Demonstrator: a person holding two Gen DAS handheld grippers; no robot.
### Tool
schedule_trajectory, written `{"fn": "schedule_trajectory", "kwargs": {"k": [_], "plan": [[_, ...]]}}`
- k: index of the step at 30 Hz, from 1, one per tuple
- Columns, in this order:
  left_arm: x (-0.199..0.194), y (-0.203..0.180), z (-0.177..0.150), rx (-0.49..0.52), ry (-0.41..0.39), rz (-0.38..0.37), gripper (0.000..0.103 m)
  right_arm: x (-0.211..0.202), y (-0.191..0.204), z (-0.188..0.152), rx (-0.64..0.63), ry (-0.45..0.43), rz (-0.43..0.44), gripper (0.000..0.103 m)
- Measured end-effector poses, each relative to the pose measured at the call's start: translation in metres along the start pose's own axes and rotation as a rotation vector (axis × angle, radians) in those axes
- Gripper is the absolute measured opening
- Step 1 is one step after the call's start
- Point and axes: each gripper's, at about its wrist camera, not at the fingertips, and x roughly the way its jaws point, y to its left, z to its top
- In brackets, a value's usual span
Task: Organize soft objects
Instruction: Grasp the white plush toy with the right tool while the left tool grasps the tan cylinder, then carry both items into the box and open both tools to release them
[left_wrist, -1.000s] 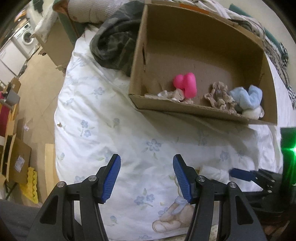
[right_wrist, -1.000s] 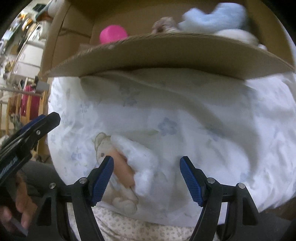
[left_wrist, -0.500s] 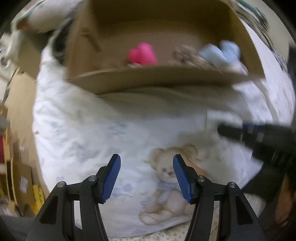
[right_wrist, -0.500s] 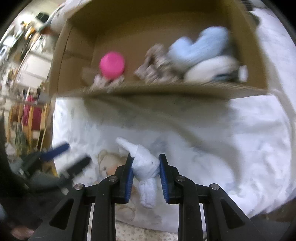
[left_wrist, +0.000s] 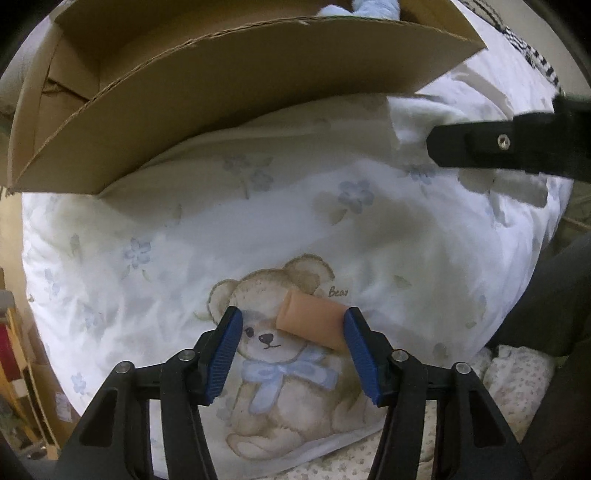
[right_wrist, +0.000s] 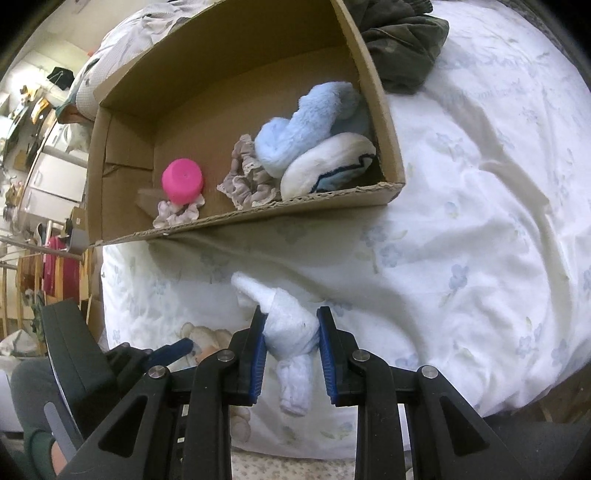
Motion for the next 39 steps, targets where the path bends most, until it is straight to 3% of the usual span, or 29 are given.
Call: {"fn": "schedule_trajectory", "kwargs": {"k": [1, 5, 6, 10, 17, 21, 30, 39], "plan": [[0.000, 0.002, 0.000, -0.002, 0.005, -0.027, 0.033, 0.000, 0.001, 0.000, -0.003, 0.001, 0.000, 0.028], [-0.001, 0.001, 0.000, 0.017, 0.013, -0.068, 0.008, 0.000, 0.002, 0.000, -0.014, 0.006, 0.001, 0.028], [0.000, 0.001, 0.001, 0.011, 0.019, -0.090, 0.006, 0.001, 0.003, 0.000, -0.016, 0.007, 0.001, 0.028], [-0.006, 0.008, 0.006, -0.019, 0.000, -0.116, 0.005, 0.001, 0.003, 0.000, -0.016, 0.009, 0.002, 0.028], [-0.031, 0.057, 0.013, -0.189, -0.092, -0.125, 0.005, 0.000, 0.007, -0.001, -0.025, 0.002, 0.018, 0.028], [-0.035, 0.067, 0.011, -0.254, -0.106, -0.113, 0.005, 0.003, 0.012, -0.002, -0.038, 0.012, 0.018, 0.028], [-0.044, 0.077, -0.001, -0.314, -0.133, -0.043, 0.005, 0.001, 0.018, -0.006, -0.053, 0.014, 0.037, 0.028], [-0.087, 0.093, -0.008, -0.354, -0.253, 0.026, 0.005, -0.013, 0.033, -0.010, -0.108, -0.017, 0.098, 0.028]]}}
